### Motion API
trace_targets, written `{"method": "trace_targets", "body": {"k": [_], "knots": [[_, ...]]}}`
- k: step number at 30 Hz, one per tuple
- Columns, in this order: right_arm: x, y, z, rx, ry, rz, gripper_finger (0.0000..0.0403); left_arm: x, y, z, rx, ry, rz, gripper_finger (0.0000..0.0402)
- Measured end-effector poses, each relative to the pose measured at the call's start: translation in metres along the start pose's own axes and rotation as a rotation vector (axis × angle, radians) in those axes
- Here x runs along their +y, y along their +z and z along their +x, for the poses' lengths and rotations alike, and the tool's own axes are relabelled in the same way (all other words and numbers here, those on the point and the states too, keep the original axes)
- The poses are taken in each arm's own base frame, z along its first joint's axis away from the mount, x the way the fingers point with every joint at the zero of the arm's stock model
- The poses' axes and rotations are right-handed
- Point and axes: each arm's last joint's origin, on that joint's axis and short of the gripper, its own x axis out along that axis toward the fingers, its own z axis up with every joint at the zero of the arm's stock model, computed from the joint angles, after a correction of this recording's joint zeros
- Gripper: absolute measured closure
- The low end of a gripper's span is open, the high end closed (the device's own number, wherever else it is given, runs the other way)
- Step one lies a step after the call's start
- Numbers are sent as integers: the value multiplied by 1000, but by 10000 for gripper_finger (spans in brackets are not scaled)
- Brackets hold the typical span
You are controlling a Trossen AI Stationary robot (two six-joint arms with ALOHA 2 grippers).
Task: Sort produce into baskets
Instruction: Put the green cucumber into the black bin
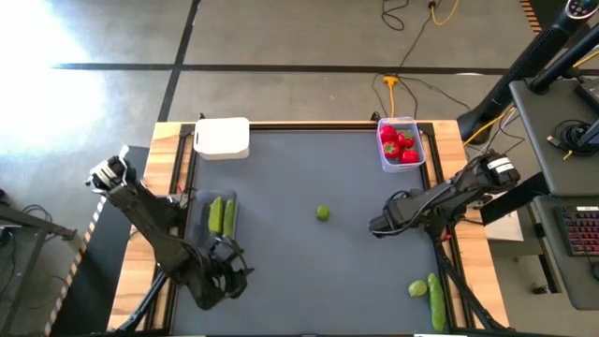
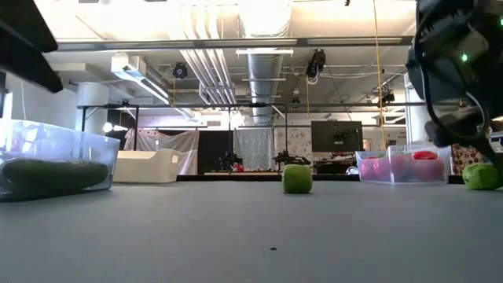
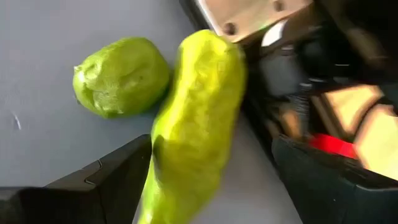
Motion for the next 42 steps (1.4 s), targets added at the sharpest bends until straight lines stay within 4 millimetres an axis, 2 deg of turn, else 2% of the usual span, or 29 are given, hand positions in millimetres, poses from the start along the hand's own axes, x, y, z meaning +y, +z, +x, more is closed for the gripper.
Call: {"method": "trace_targets", "body": {"k": [7,10,13,18,21,23,26,29,31,35,37,40,42], "knots": [[6,-2,37,54,76,-18,78,-1,4,-3,17,-14,-27,102],[6,-3,42,62,69,-23,86,-1,5,-3,16,-18,-49,102],[6,-3,43,51,77,-51,120,-3,7,-1,10,-34,-76,102],[7,-4,42,52,93,-136,214,-8,9,2,1,-54,-111,102],[5,-8,37,83,92,-249,224,-13,14,-5,-7,-76,-128,102],[2,-14,29,147,80,-351,224,-15,18,-14,-17,-94,-102,102],[1,-29,8,285,100,-461,225,-16,23,-22,-20,-101,-33,102],[4,-52,-26,433,258,-532,227,-17,27,-25,-45,-94,44,102],[5,-65,-43,465,371,-566,226,-17,30,-25,-72,-87,78,102],[21,-93,-77,470,729,-564,211,-19,33,-23,-101,-87,103,102],[33,-106,-88,415,870,-607,210,-20,35,-23,-109,-94,119,102],[56,-132,-99,272,1032,-721,215,-21,38,-20,-126,-92,129,102],[70,-153,-110,181,1116,-884,216,-21,41,-18,-132,-86,131,102]]}}
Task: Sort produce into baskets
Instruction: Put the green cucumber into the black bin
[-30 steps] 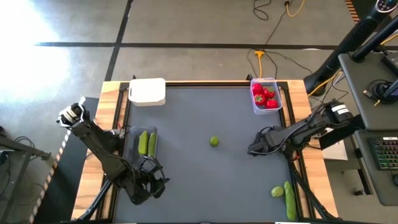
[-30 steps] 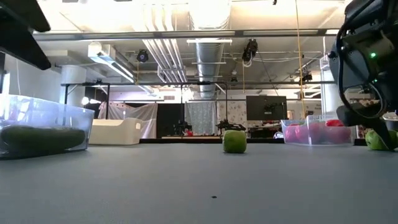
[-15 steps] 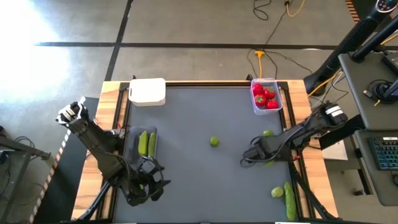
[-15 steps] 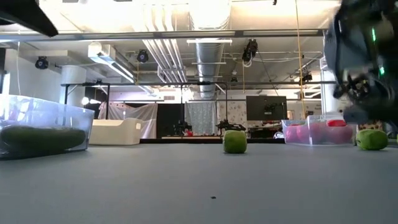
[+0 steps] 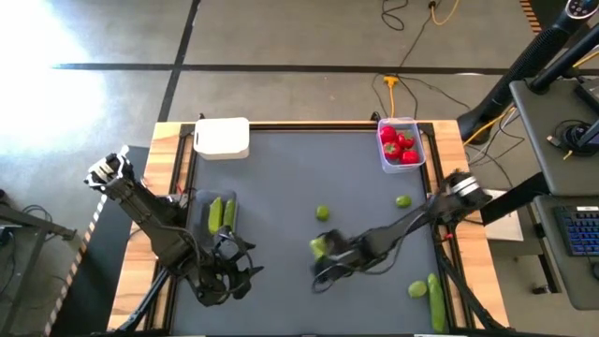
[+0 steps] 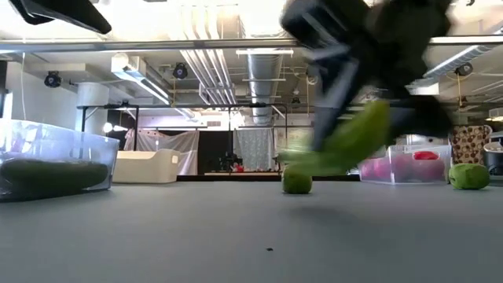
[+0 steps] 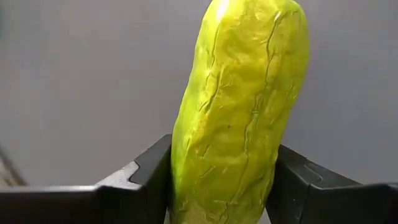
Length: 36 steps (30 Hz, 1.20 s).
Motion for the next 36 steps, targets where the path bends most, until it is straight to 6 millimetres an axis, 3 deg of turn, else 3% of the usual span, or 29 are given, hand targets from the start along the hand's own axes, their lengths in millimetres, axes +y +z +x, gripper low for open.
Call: {"method": "trace_targets", "body": {"k": [3,6,11,16,20,27,36], "knots": [[24,-5,26,74,2,-258,209,0,2,3,20,-12,3,102],[40,-7,45,119,-84,-378,197,-1,-1,6,80,-31,37,102],[61,-8,58,183,-232,-579,181,2,-14,19,128,2,109,102],[84,-6,60,203,-211,-671,158,-3,-26,36,148,16,317,102],[99,-4,43,219,-199,-669,126,-12,-32,52,170,-47,467,102],[116,-13,-1,189,-250,-632,62,-22,-28,83,170,-167,491,102],[131,-52,-50,129,-253,-502,34,-19,-30,125,111,-102,532,102]]}}
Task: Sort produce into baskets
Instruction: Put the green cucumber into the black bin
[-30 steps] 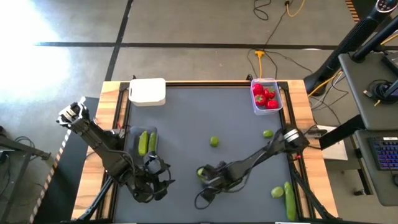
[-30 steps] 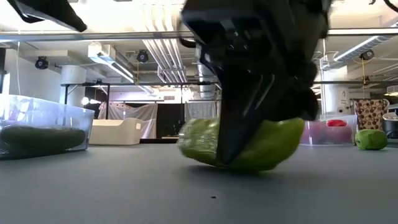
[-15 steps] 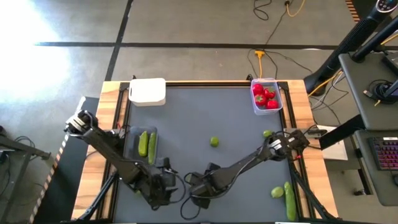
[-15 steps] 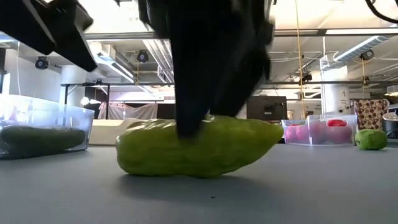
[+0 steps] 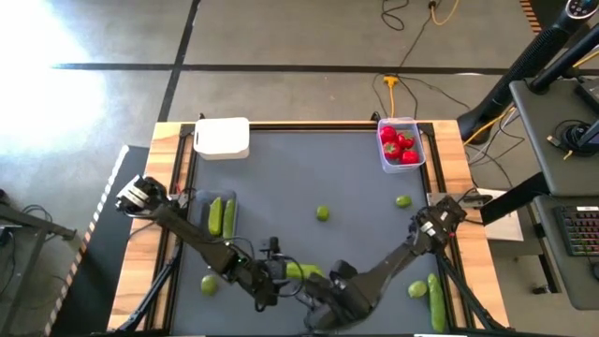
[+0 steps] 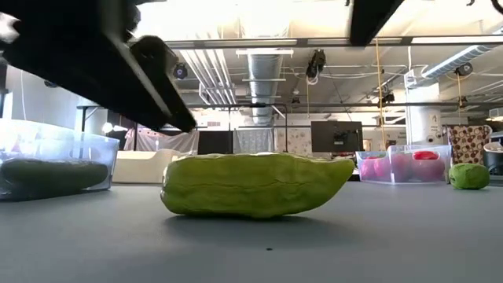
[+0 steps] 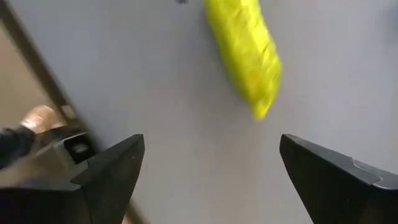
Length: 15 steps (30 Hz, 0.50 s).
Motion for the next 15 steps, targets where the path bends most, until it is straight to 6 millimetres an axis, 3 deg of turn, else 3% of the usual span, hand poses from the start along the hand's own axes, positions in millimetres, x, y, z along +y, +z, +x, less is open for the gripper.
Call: {"method": "trace_targets", "body": {"k": [5,9,15], "knots": [[11,-27,-9,2,19,113,34,9,1,18,6,16,-21,102],[15,-44,-8,13,4,175,34,13,-4,35,70,-88,-14,102],[14,-53,-5,25,-34,212,34,13,-13,56,85,-89,-27,102]]}}
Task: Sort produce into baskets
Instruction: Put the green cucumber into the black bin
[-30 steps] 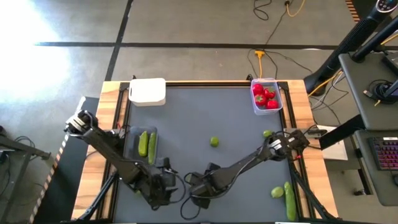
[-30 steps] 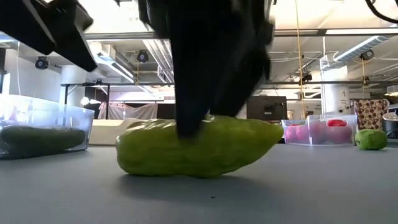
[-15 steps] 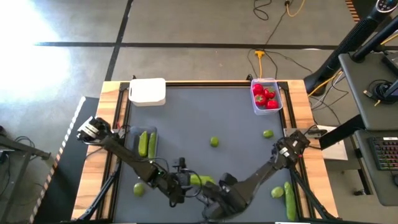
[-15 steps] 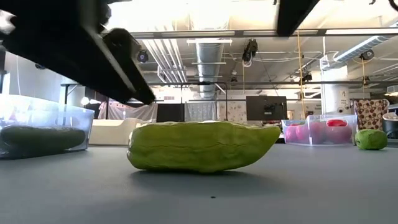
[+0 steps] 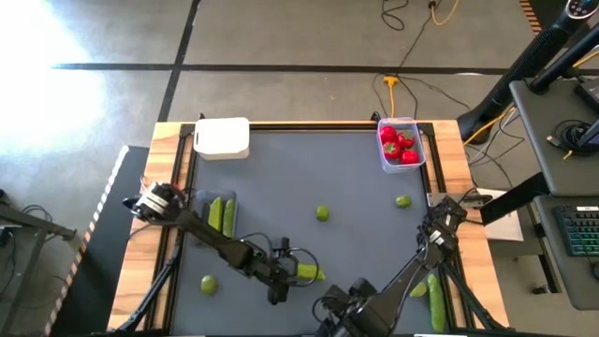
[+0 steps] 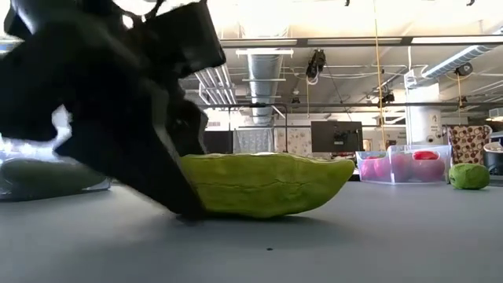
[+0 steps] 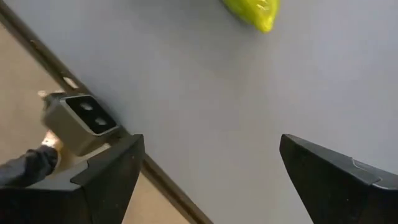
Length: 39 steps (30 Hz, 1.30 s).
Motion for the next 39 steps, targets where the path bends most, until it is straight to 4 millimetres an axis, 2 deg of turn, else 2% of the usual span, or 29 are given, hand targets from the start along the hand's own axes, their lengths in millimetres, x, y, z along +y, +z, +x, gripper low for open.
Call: {"method": "trace_targets", "body": {"k": [4,7,11,14,18,24,28,31,33,35,39], "knots": [[-8,-3,0,91,-79,10,34,0,-4,7,14,11,-63,124],[-19,-6,-3,187,-181,12,34,-1,-5,9,13,20,-124,166],[-21,-7,-12,192,-154,-9,34,-4,-6,5,8,24,-178,246],[-22,-7,-15,179,-147,-11,34,-6,-6,-5,33,15,-209,259],[-22,-4,-14,129,-151,-33,35,-9,-7,-33,88,36,-288,259],[-21,7,-10,-27,-142,43,35,-8,-23,-104,137,263,-502,259],[-15,18,-5,-137,-90,66,35,6,-35,-159,95,426,-743,255],[-12,26,0,-159,-58,44,35,22,-46,-188,90,581,-891,254],[-11,30,4,-160,-47,35,35,34,-56,-198,95,719,-968,254],[-10,34,7,-162,-35,42,35,41,-68,-199,132,843,-1040,254],[-10,38,9,-164,-30,51,35,45,-87,-191,232,900,-1103,252]]}}
